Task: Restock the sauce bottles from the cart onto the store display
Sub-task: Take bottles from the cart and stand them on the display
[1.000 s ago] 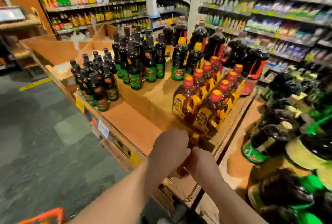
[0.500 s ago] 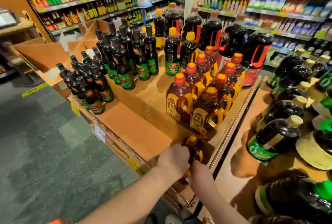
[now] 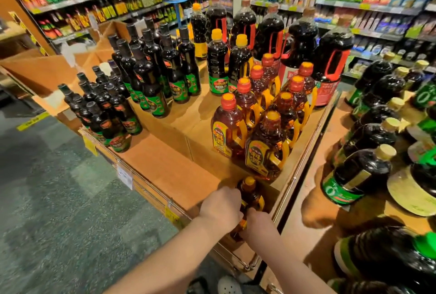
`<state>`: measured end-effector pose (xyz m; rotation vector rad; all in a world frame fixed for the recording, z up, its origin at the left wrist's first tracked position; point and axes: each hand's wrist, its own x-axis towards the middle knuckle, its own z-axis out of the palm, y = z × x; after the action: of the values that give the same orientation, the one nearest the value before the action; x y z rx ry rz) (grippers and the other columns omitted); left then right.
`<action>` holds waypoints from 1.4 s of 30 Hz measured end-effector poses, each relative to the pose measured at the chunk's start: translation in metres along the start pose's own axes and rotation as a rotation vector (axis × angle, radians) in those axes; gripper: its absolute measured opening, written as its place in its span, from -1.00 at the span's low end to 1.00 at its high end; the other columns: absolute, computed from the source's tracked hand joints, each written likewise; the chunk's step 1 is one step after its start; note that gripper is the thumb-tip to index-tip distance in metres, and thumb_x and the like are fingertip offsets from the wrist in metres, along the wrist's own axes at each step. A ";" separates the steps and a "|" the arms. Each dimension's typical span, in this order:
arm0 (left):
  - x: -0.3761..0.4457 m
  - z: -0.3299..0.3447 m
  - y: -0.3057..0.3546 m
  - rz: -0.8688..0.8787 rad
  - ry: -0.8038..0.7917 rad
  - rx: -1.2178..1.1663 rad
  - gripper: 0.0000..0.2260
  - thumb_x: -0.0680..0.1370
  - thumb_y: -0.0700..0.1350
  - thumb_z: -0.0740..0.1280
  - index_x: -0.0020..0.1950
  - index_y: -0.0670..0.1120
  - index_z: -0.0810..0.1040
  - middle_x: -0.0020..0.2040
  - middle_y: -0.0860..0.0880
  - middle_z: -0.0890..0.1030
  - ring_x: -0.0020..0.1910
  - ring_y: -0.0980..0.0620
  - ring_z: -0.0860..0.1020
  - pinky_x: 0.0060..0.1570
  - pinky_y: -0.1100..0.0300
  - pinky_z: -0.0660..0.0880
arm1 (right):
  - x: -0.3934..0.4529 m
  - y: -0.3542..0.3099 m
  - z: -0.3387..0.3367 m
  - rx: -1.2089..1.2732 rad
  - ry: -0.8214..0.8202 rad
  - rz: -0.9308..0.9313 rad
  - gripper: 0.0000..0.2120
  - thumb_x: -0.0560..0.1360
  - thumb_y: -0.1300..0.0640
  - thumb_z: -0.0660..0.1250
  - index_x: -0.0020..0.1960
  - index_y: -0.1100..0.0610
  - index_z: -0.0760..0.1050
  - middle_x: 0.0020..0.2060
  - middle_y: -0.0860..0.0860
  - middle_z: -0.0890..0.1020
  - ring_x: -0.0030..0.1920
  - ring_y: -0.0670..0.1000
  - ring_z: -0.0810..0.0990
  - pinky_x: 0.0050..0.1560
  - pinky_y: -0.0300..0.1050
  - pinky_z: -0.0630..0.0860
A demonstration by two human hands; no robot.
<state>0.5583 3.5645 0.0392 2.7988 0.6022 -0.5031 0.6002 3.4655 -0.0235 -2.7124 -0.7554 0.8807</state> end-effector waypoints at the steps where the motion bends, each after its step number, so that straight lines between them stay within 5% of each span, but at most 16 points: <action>1: -0.001 0.000 -0.002 -0.002 -0.009 -0.016 -0.72 0.57 0.04 0.32 0.16 -0.12 0.45 0.10 -0.13 0.52 0.08 -0.15 0.55 -0.06 0.05 0.52 | -0.001 -0.002 -0.004 -0.024 -0.004 -0.003 -0.79 0.49 0.16 0.35 0.11 0.07 0.44 -0.19 -0.05 0.47 -0.24 -0.07 0.49 -0.30 -0.28 0.46; 7: -0.011 -0.012 -0.019 -0.002 0.069 -0.059 -0.65 0.56 0.05 0.34 0.20 -0.14 0.39 0.10 -0.13 0.52 0.10 -0.14 0.55 -0.09 0.09 0.48 | -0.020 -0.025 -0.041 -0.149 0.100 -0.035 -0.88 0.48 0.25 0.26 -0.15 0.05 0.47 -0.22 -0.02 0.53 -0.18 0.02 0.58 -0.16 -0.12 0.59; 11: -0.032 -0.018 -0.042 -0.049 0.189 -0.137 -0.77 0.57 -0.11 0.31 0.19 -0.11 0.41 0.05 -0.12 0.56 0.05 -0.16 0.59 -0.18 0.09 0.50 | -0.041 -0.060 -0.064 -0.226 0.187 -0.100 -0.88 0.52 0.19 0.27 0.03 0.05 0.51 -0.12 -0.02 0.57 -0.14 0.02 0.57 -0.17 -0.13 0.55; 17: -0.083 -0.027 -0.088 -0.157 0.278 -0.127 -0.78 0.51 -0.20 0.31 0.13 -0.16 0.41 0.01 -0.17 0.57 -0.01 -0.21 0.59 -0.10 -0.02 0.55 | -0.065 -0.126 -0.045 -0.297 0.295 -0.449 -0.80 0.58 0.19 0.12 0.13 0.06 0.44 0.06 -0.02 0.55 0.02 0.01 0.58 -0.15 -0.16 0.45; 21: -0.131 -0.018 -0.130 -0.352 0.311 -0.131 -0.83 0.50 -0.24 0.28 0.08 -0.15 0.49 0.00 -0.16 0.62 0.01 -0.20 0.62 -0.06 -0.02 0.55 | -0.076 -0.171 -0.015 -0.315 0.222 -0.626 -0.79 0.58 0.19 0.12 0.13 0.03 0.46 -0.01 0.00 0.56 -0.02 0.07 0.59 -0.12 -0.09 0.51; 24: -0.182 -0.010 -0.160 -0.540 0.342 -0.146 -0.86 0.54 -0.22 0.28 0.08 -0.14 0.53 0.03 -0.15 0.62 0.05 -0.20 0.61 -0.03 -0.03 0.54 | -0.097 -0.212 0.014 -0.296 0.146 -0.782 -0.82 0.60 0.13 0.11 -0.11 0.03 0.45 -0.20 0.00 0.55 -0.15 0.11 0.56 -0.15 -0.04 0.49; 28: -0.262 0.012 -0.195 -0.777 0.415 -0.187 -0.84 0.54 -0.20 0.24 0.08 -0.13 0.55 0.05 -0.15 0.60 0.07 -0.19 0.60 0.00 -0.01 0.52 | -0.149 -0.275 0.055 -0.518 0.118 -0.970 -0.78 0.56 0.21 0.16 0.12 0.06 0.52 0.04 0.03 0.61 0.09 0.10 0.62 -0.03 -0.08 0.51; 32: -0.351 0.048 -0.218 -1.049 0.459 -0.257 -0.84 0.54 -0.18 0.24 0.09 -0.12 0.54 0.05 -0.14 0.58 0.09 -0.19 0.58 0.01 -0.02 0.51 | -0.201 -0.305 0.108 -0.503 0.042 -1.404 -0.85 0.47 0.14 0.18 -0.06 0.13 0.49 -0.11 0.11 0.60 -0.07 0.21 0.64 -0.15 0.05 0.54; 42: -0.544 0.157 -0.192 -1.613 0.557 -0.442 -0.79 0.55 -0.08 0.31 0.16 -0.11 0.47 0.08 -0.14 0.54 0.11 -0.19 0.55 0.01 0.00 0.48 | -0.333 -0.324 0.235 -0.685 -0.160 -1.869 -0.80 0.57 0.04 0.16 0.09 0.04 0.52 0.02 0.02 0.59 0.07 0.11 0.58 -0.08 -0.05 0.50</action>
<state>-0.0350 3.4962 0.0716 1.4364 2.5834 0.2402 0.0973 3.5732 0.0578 -0.9481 -2.9765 0.2313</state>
